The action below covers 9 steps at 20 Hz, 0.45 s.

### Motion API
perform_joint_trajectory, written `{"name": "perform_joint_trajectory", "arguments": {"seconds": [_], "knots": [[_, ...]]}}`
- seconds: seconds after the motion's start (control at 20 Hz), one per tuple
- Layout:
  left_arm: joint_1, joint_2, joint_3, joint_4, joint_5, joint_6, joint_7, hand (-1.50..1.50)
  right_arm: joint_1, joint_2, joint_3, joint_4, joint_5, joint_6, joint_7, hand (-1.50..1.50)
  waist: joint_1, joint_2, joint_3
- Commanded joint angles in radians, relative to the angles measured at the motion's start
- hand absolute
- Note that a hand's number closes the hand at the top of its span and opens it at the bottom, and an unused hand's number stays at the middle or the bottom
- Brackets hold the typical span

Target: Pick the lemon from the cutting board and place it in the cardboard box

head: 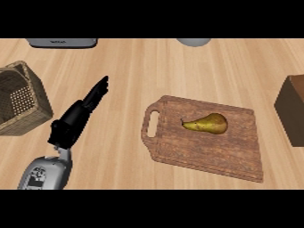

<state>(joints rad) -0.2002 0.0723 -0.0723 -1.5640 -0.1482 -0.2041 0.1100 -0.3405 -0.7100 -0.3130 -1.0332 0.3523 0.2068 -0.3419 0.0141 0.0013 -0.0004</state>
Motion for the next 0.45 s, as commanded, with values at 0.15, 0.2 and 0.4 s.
{"name": "perform_joint_trajectory", "arguments": {"seconds": [0.15, 0.2, 0.4], "knots": [[0.024, 0.008, 0.004, -0.025, 0.013, -0.015, 0.002, 0.00, -0.076, 0.046, -0.196, 0.139, -0.232, 0.046, -0.066, -1.50, -0.005, -0.001, 0.002], [0.025, -0.028, -0.014, 0.010, -0.034, 0.043, -0.021, 0.00, -0.086, 0.024, -0.231, 0.128, -0.284, 0.097, -0.045, -1.50, -0.018, -0.002, 0.001], [-0.010, -0.014, -0.003, 0.019, -0.024, 0.023, -0.026, 0.00, -0.136, -0.065, -0.326, 0.302, -0.387, 0.216, -0.059, -1.50, -0.009, 0.003, 0.002]]}}
